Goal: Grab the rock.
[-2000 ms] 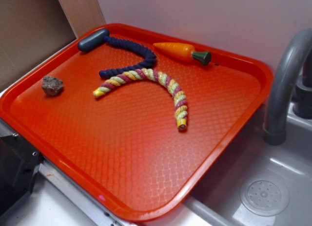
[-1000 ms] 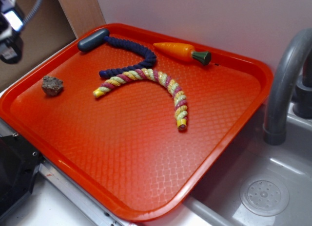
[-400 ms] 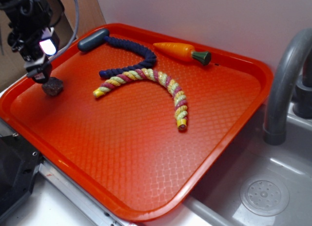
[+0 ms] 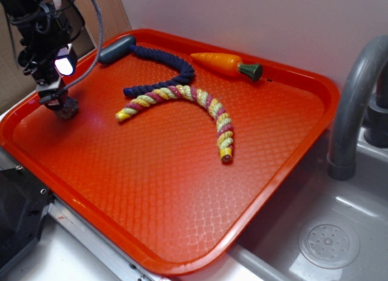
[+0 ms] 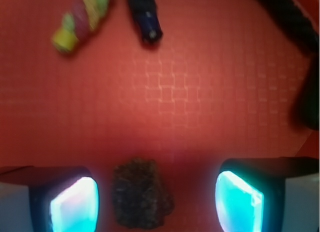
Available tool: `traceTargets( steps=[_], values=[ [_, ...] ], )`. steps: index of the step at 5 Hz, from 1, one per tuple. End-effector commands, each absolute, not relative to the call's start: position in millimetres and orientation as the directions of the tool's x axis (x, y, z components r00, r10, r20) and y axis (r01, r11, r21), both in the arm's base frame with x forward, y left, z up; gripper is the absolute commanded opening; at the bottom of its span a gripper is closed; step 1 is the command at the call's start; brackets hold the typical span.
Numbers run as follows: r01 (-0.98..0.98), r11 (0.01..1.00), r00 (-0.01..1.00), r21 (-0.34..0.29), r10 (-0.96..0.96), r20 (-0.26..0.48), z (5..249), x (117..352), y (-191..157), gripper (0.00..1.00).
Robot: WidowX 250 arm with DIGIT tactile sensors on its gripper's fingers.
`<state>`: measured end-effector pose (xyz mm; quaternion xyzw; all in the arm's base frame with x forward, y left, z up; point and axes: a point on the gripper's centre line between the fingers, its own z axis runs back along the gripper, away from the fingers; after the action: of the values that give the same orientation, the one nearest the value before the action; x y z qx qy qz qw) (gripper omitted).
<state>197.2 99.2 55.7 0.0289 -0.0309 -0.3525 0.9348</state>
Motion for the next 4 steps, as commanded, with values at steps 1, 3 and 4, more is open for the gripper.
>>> traceTargets(
  steps=[1, 3, 4],
  values=[
    [0.715, 0.696, 0.696, 0.071, -0.717, 0.018, 46, 195, 98, 1.00],
    [0.707, 0.703, 0.708, 0.082, -0.703, -0.067, 29, 184, 101, 1.00],
    [0.693, 0.714, 0.721, 0.099, -0.686, -0.100, 22, 185, 100, 0.94]
  ],
)
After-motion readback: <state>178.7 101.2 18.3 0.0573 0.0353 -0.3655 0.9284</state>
